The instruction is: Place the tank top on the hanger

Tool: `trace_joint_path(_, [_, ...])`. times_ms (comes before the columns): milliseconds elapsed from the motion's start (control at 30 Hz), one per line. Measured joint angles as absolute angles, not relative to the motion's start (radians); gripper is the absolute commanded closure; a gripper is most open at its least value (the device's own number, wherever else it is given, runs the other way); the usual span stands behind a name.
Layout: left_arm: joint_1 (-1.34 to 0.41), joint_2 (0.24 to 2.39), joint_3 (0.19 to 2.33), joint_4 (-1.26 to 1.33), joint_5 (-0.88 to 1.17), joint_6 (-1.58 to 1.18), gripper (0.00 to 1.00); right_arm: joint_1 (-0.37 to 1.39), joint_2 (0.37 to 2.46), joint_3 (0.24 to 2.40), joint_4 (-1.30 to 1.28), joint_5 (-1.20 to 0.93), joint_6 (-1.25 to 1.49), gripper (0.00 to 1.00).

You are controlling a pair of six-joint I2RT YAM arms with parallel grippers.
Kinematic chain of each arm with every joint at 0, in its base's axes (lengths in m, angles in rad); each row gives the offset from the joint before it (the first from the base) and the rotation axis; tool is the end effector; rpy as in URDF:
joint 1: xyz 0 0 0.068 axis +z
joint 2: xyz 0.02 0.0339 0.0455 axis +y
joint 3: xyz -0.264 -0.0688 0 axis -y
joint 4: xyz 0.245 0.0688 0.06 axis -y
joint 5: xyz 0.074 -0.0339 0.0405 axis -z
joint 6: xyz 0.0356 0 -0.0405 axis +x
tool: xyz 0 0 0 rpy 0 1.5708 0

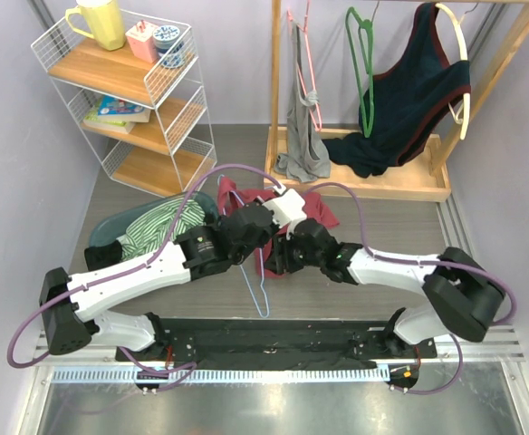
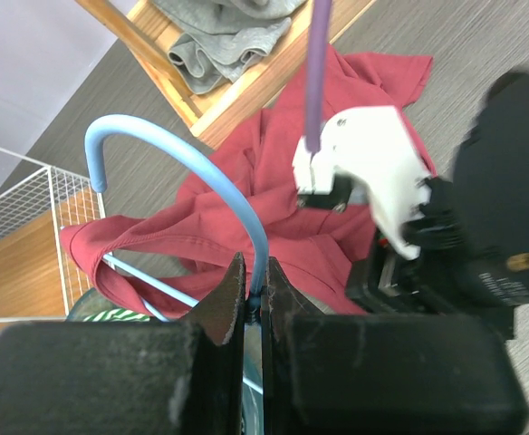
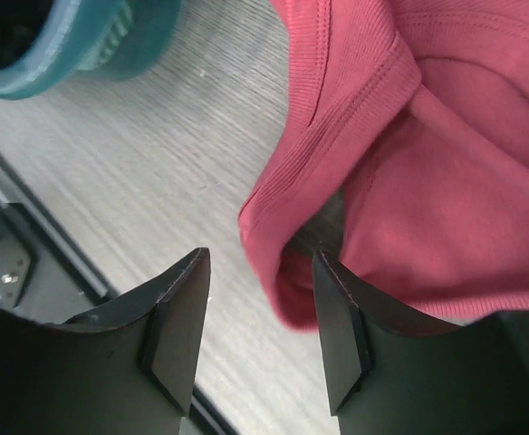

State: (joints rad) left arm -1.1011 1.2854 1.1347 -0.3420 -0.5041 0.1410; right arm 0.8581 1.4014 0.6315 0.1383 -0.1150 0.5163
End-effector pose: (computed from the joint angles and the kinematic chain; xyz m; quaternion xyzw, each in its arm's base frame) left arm 0.1464 -0.2504 0.3396 0.3795 0.7504 -0.0397 0.5398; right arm 0.1809 0.2156 0.1817 -0.1770 0.8729 0.3262 0.3167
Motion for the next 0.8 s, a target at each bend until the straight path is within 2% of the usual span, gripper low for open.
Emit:
trace_joint_path(167, [-1.102,1.282,1.135,-0.342,-0.504,0.141,1.00,0.876,1.485,0.639,0.168,-0.099,0.506,0.48])
trace_joint_path(267, [-1.102,1.282,1.135,-0.342,-0.505,0.141,1.00,0.883,1.501,0.638,0.184,-0.099,0.507,0.55])
trace_joint_path(333, [-1.102,1.282,1.135,-0.342,-0.504,0.141,1.00,0.886,1.504,0.638,0.207,-0.100,0.508,0.65])
trace_joint_path(367, [-1.102,1.282,1.135,-0.342,-0.505,0.141,1.00,0.888,1.508,0.638,0.222,-0.103,0.512,0.79])
trace_joint_path(433, [-1.102,1.282,1.135,-0.342,-0.505,0.141,1.00,0.889,1.521,0.638,0.242,-0.111,0.514,0.96])
trace_joint_path(467, [-1.102,1.282,1.135,-0.342,-0.505,0.141,1.00,0.889,1.534,0.638,0.255,-0.117,0.523,0.99])
trace_joint_path(667, [-1.102,1.282,1.130,-0.332,-0.547,0.143,1.00,0.889,1.540,0.639,0.236,-0.125,0.529,0.99])
trace_joint_path(800, [-1.102,1.283,1.119,-0.322,-0.599,0.150,1.00,0.889,1.419,0.633,0.160,-0.109,0.529,0.99])
